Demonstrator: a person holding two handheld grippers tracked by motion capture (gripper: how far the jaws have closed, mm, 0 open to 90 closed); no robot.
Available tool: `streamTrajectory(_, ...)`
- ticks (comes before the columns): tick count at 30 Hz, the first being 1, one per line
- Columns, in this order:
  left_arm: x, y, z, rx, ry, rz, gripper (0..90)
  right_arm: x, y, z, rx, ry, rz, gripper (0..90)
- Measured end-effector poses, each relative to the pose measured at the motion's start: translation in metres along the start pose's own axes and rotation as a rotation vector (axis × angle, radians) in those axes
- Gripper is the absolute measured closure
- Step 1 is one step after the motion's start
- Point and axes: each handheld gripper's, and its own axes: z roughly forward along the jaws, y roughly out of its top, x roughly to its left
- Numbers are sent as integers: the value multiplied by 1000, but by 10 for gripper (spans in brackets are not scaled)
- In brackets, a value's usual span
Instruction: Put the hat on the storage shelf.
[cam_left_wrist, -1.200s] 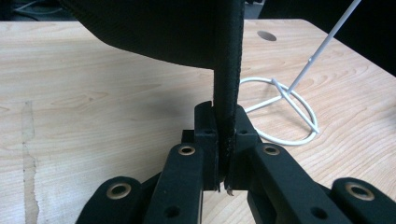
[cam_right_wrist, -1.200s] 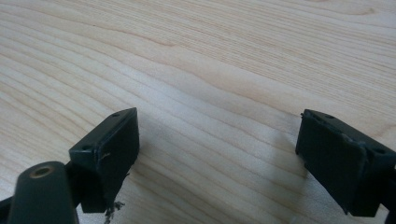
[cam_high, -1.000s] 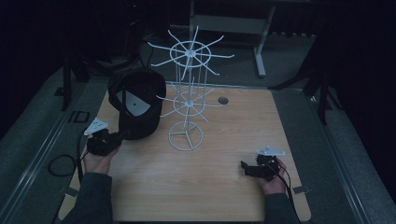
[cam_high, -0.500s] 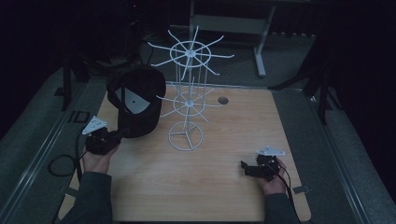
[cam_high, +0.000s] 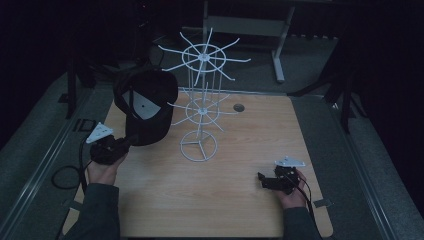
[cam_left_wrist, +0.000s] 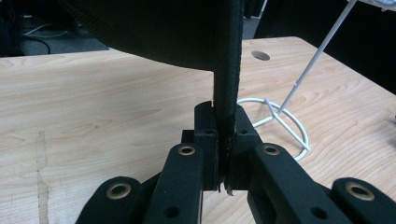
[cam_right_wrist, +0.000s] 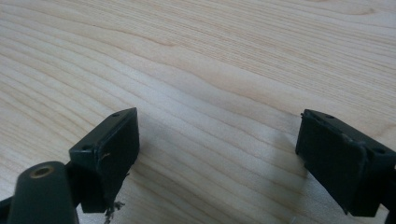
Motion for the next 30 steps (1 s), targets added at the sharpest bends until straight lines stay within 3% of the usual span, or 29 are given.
streamTrajectory(30, -9, 14, -9, -45, 15, 27, 862, 0, 0, 0, -1, 0, -1, 131)
